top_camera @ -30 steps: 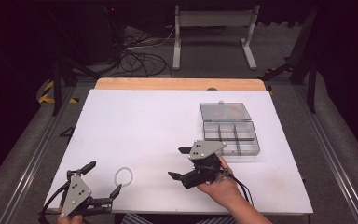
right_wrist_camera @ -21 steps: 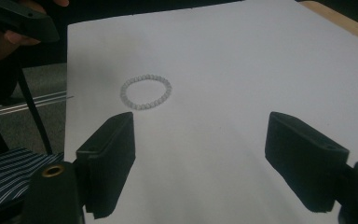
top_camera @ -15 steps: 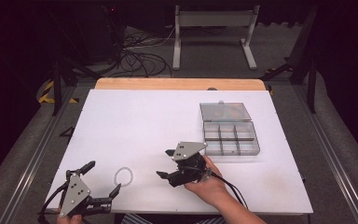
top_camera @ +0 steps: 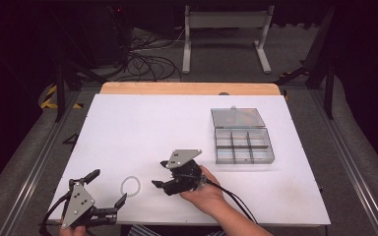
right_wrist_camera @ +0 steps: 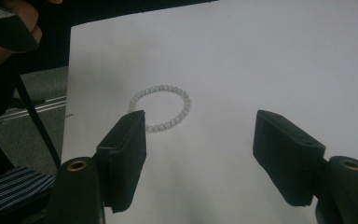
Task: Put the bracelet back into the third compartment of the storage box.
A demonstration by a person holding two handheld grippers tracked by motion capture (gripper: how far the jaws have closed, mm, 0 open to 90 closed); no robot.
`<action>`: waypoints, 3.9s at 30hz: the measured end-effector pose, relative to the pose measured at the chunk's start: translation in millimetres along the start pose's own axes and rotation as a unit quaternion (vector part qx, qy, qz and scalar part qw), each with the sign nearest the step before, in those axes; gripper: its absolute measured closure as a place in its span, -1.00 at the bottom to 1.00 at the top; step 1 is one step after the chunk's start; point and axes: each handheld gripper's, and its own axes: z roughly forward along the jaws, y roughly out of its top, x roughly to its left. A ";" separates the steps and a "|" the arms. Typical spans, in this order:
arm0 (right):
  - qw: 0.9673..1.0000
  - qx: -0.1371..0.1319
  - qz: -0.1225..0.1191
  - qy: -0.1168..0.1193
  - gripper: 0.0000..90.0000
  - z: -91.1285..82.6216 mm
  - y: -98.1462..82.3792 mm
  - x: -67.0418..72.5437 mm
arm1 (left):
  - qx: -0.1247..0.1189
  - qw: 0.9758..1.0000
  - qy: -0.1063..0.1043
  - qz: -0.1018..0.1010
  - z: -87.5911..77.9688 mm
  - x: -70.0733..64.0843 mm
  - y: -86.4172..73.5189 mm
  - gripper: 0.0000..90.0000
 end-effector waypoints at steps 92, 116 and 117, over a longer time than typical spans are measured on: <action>0.999 0.003 -0.040 -0.011 0.93 44.8 30.1 20.5 | 0.000 1.000 0.005 0.002 -2.1 2.2 -0.3 -0.99; 0.999 -0.012 -0.043 -0.031 0.93 2.6 42.8 9.0 | 0.001 1.000 0.004 0.003 -1.8 2.1 0.0 -0.99; 0.998 -0.011 -0.044 -0.032 0.93 1.2 43.0 8.6 | 0.001 1.000 0.004 0.003 -1.8 2.2 -0.1 -0.99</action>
